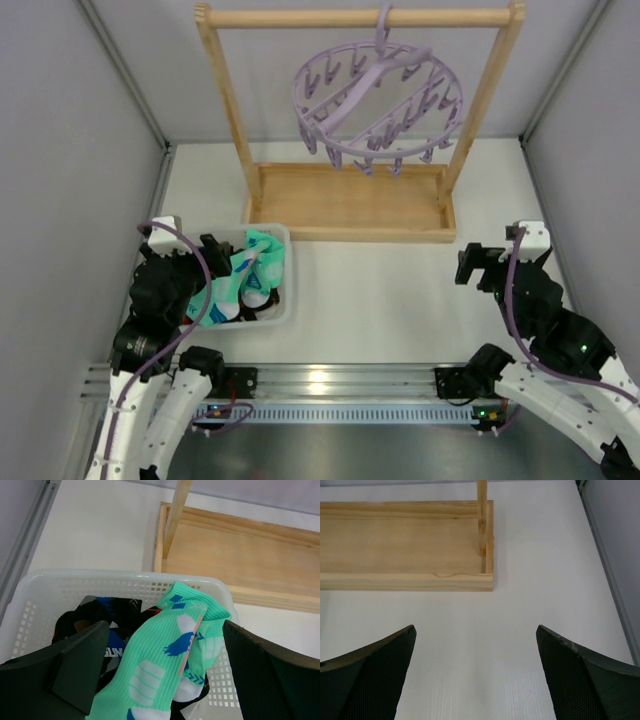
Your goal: Remove the socks clipped to the hanger
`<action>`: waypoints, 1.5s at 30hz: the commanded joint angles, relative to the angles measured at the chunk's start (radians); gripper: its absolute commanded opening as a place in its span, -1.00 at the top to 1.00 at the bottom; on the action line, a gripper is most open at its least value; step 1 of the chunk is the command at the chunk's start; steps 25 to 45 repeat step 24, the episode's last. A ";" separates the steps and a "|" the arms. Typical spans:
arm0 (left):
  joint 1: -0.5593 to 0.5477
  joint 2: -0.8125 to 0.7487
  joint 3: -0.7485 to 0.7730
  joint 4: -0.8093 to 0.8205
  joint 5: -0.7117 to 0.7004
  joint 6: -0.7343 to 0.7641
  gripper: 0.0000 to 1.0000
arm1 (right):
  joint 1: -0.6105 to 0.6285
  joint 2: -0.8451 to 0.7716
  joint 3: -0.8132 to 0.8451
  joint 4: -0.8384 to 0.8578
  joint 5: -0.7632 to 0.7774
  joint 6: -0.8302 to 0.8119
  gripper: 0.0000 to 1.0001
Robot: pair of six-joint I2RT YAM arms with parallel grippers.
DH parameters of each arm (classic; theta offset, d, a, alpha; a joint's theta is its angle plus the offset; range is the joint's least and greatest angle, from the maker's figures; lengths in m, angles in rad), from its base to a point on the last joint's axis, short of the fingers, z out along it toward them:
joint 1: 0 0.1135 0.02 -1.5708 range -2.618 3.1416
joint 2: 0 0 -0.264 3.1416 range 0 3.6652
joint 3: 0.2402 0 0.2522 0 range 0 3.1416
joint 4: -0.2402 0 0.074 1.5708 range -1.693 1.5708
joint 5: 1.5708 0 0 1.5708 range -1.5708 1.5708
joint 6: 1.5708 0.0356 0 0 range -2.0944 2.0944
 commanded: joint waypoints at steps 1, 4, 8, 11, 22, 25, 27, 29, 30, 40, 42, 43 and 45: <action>-0.001 -0.032 -0.007 0.038 -0.018 -0.011 -0.97 | -0.007 -0.037 -0.008 0.038 -0.011 -0.016 -0.99; -0.001 -0.026 -0.007 0.036 -0.018 -0.010 -0.97 | -0.007 -0.045 -0.007 0.036 -0.013 -0.018 -0.99; -0.001 -0.025 -0.007 0.036 -0.011 -0.010 -0.97 | -0.007 -0.044 -0.007 0.029 -0.014 -0.016 -0.99; -0.001 -0.026 -0.007 0.036 -0.012 -0.010 -0.97 | -0.007 -0.042 -0.008 0.027 -0.014 -0.015 -0.99; -0.001 -0.026 -0.009 0.038 -0.012 -0.010 -0.96 | -0.007 -0.034 -0.007 0.020 -0.027 -0.015 -0.99; -0.001 -0.028 -0.009 0.036 -0.011 -0.010 -0.97 | -0.007 -0.030 -0.008 0.020 -0.030 -0.015 -0.99; -0.001 -0.028 -0.009 0.036 -0.011 -0.010 -0.97 | -0.007 -0.030 -0.008 0.020 -0.030 -0.015 -0.99; -0.001 -0.028 -0.009 0.036 -0.011 -0.010 -0.97 | -0.007 -0.030 -0.008 0.020 -0.030 -0.015 -0.99; -0.001 -0.028 -0.009 0.036 -0.011 -0.010 -0.97 | -0.007 -0.030 -0.008 0.020 -0.030 -0.015 -0.99; -0.001 -0.028 -0.009 0.036 -0.011 -0.010 -0.97 | -0.007 -0.030 -0.008 0.020 -0.030 -0.015 -0.99; -0.001 -0.028 -0.009 0.036 -0.011 -0.010 -0.97 | -0.007 -0.030 -0.008 0.020 -0.030 -0.015 -0.99; -0.001 -0.028 -0.009 0.036 -0.011 -0.010 -0.97 | -0.007 -0.030 -0.008 0.020 -0.030 -0.015 -0.99; -0.001 -0.028 -0.009 0.036 -0.011 -0.010 -0.97 | -0.007 -0.030 -0.008 0.020 -0.030 -0.015 -0.99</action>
